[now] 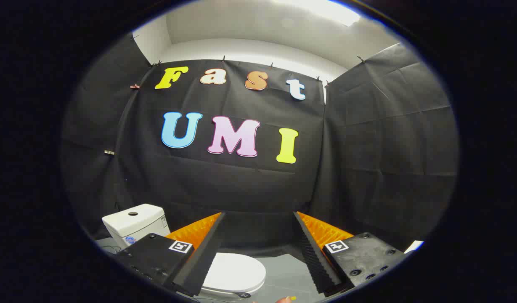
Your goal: Open the toilet lid.
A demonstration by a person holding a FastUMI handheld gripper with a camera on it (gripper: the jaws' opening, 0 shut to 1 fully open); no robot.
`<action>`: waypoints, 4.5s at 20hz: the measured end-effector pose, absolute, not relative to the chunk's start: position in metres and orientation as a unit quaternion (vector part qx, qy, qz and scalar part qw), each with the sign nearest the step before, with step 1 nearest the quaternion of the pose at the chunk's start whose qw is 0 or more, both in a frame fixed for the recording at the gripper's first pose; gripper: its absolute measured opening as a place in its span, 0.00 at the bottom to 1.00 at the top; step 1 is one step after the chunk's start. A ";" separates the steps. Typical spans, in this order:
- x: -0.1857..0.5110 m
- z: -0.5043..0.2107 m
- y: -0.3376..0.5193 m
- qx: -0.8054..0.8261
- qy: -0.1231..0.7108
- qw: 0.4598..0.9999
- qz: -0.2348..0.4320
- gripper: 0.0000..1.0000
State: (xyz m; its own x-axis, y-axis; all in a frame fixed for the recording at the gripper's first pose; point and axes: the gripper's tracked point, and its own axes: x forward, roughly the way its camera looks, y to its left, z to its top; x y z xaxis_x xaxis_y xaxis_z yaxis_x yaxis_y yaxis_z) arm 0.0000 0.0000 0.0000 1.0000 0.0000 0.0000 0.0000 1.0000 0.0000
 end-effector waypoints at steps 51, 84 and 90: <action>-0.021 -0.358 0.026 0.167 0.284 0.939 0.099 0.99; 0.004 -0.523 0.047 0.543 0.472 0.687 0.098 0.11; 0.013 -0.489 0.046 0.488 0.478 0.724 0.099 0.08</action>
